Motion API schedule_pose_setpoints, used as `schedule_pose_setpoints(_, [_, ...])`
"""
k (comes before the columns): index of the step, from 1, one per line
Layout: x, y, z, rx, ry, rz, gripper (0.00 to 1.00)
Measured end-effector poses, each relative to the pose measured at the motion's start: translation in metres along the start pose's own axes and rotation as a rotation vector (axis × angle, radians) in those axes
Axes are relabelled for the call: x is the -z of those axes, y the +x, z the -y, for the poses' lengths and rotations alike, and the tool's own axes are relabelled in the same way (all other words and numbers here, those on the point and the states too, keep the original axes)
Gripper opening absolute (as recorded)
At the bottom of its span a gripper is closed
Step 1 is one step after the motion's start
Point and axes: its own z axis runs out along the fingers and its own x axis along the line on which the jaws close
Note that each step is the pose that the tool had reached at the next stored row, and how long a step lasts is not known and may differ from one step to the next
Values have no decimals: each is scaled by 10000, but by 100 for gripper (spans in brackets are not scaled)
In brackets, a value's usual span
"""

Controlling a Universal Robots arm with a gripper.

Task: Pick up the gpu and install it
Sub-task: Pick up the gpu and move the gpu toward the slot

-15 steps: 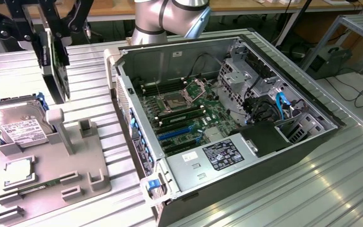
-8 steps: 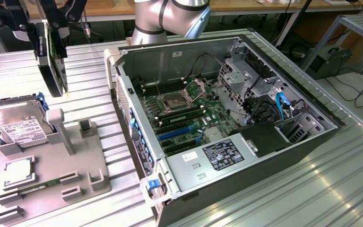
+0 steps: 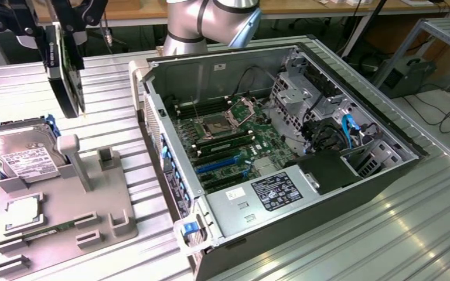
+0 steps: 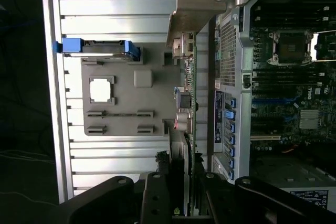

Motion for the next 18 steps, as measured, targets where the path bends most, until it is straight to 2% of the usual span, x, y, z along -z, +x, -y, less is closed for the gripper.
schedule_pose_setpoints(18, [-7,-235,-3,-1,-1,0,27])
